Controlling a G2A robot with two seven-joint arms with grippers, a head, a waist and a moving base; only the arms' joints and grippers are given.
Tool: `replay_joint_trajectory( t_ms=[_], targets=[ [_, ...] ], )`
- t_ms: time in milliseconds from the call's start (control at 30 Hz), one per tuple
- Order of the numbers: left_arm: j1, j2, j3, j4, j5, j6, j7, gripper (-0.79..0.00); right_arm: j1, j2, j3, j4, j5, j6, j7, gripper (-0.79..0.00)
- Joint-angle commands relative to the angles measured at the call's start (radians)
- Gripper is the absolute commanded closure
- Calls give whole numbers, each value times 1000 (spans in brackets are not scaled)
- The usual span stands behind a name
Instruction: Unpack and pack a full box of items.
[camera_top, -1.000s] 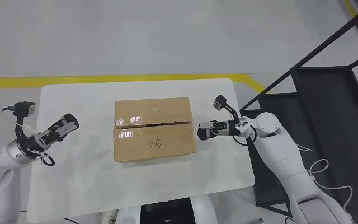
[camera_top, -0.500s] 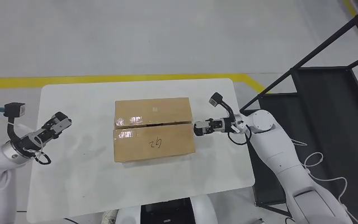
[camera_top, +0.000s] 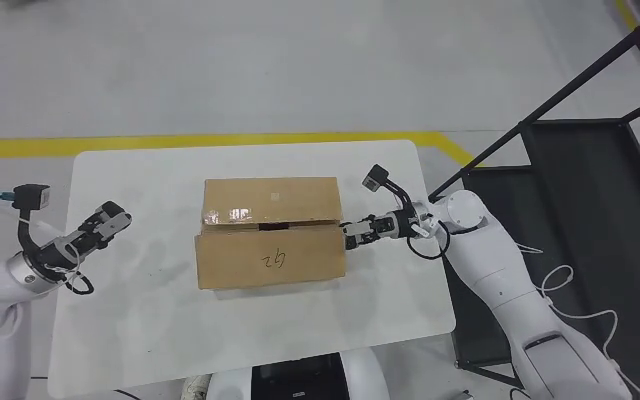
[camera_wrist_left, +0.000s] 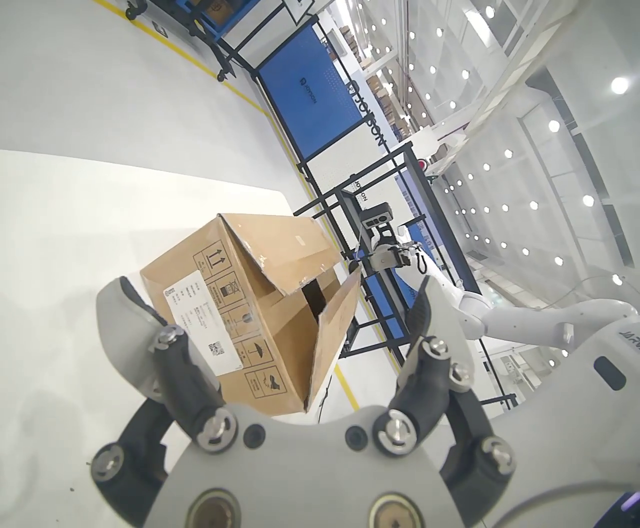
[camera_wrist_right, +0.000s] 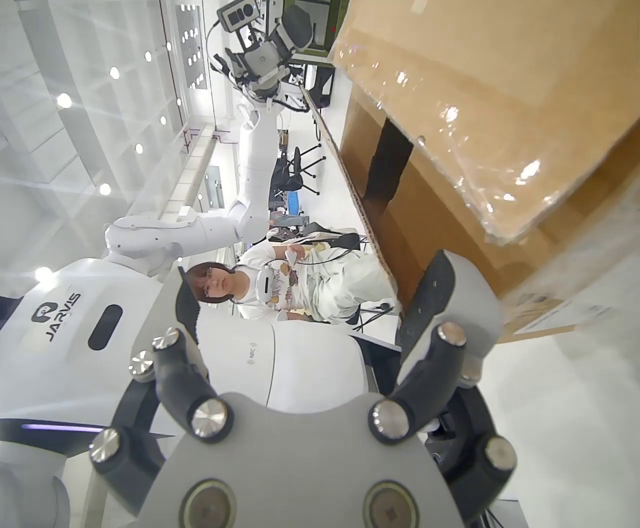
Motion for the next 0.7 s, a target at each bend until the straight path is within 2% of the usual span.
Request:
replay_joint_trajectory(
  t_ms=[0,300,500,667],
  targets=[
    [1,2,2,1,-1,0,2,-785,-7,5,3,-22,37,16,16,-785],
    [2,7,22,-6,-4,4,12,-785,-49,29,5,-131,120,83,83,-785],
    [5,12,27,-6,-5,1,12,-785,-67,51,-83,-213,105,83,83,-785],
    [9,15,37,-12,-9,0,11,-785,-50,61,-198,-220,69,83,83,-785]
  ],
)
